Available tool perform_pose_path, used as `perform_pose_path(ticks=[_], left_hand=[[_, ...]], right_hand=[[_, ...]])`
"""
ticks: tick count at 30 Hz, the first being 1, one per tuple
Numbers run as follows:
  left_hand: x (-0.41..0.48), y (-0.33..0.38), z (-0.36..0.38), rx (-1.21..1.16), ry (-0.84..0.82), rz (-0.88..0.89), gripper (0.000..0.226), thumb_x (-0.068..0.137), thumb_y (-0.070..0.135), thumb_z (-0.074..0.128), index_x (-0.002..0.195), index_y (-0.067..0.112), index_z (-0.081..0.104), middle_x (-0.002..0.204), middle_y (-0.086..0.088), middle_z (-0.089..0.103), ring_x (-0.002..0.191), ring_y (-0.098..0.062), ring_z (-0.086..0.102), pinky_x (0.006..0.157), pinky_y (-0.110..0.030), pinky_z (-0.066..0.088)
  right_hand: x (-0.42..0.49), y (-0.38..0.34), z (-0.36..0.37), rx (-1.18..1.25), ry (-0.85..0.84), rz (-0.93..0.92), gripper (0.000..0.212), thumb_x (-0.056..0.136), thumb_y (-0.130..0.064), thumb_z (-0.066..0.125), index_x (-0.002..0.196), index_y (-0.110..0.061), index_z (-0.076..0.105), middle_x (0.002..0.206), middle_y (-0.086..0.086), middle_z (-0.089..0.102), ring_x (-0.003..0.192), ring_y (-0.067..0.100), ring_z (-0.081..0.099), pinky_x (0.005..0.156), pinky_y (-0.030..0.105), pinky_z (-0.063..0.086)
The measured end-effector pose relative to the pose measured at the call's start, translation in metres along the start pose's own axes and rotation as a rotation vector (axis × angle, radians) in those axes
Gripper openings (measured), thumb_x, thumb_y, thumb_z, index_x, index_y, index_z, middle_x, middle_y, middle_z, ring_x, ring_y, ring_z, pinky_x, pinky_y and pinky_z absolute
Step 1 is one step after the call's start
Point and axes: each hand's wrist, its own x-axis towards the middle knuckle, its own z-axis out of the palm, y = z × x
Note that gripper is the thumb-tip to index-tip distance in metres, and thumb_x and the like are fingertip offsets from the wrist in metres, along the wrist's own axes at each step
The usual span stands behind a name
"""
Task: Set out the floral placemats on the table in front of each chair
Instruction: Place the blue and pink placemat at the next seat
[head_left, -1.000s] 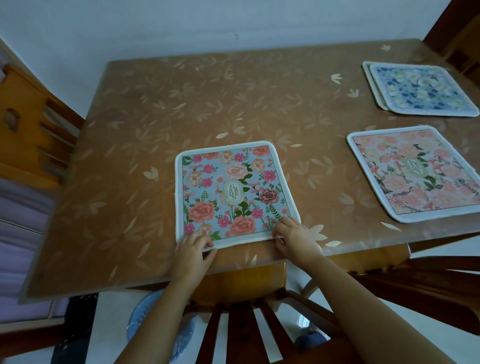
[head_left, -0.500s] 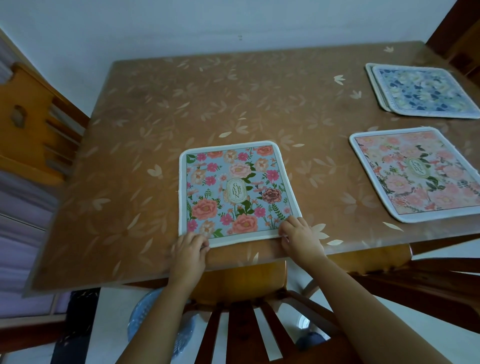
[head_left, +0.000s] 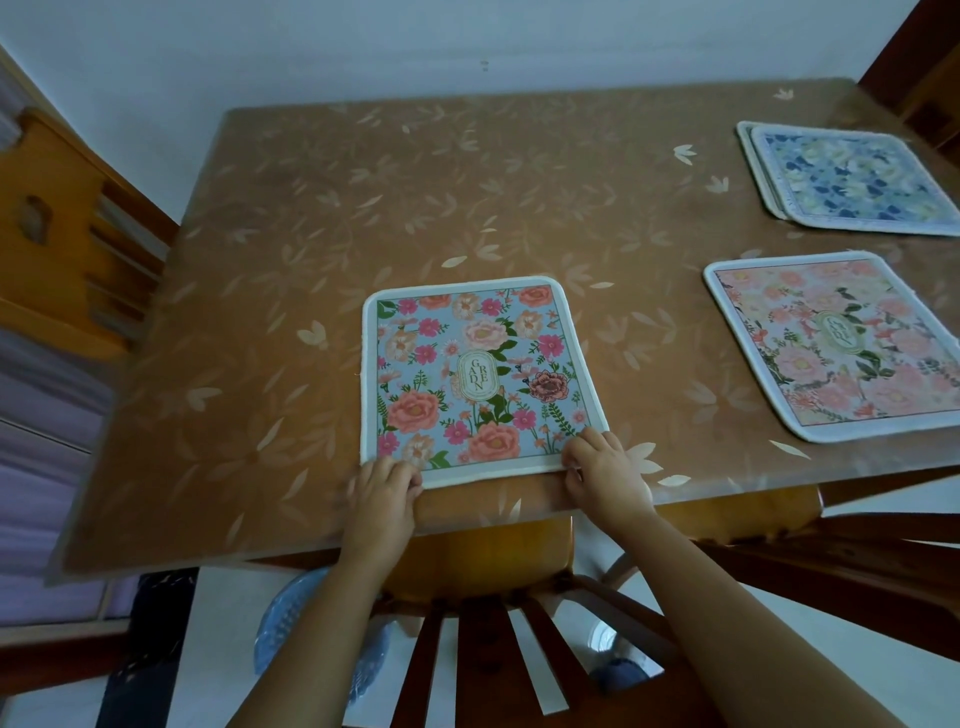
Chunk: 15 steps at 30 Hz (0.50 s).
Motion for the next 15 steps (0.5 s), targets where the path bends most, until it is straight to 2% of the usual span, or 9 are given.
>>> perform_pose_path(ticks=[10, 15], left_hand=[[0.0032, -0.0026, 0.0015, 0.027, 0.012, 0.015, 0.004, 0.085, 0.008, 0.058, 0.083, 0.011, 0.058, 0.091, -0.005, 0.057, 0.094, -0.026, 0.048, 0.081, -0.036, 0.033], [0.0038, -0.0032, -0.0017, -0.03, 0.001, 0.01, 0.006, 0.081, 0.009, 0.064, 0.081, 0.009, 0.058, 0.09, -0.007, 0.058, 0.093, -0.028, 0.05, 0.082, -0.039, 0.036]], right_hand=[[-0.0005, -0.0027, 0.0015, -0.006, 0.006, 0.014, 0.015, 0.089, -0.015, 0.048, 0.101, -0.007, 0.052, 0.115, 0.009, 0.051, 0.106, 0.027, 0.042, 0.088, 0.044, 0.045], [-0.0007, 0.0011, 0.005, 0.041, 0.049, -0.004, 0.012, 0.086, -0.011, 0.052, 0.097, -0.007, 0.054, 0.111, 0.009, 0.053, 0.102, 0.027, 0.043, 0.084, 0.044, 0.046]])
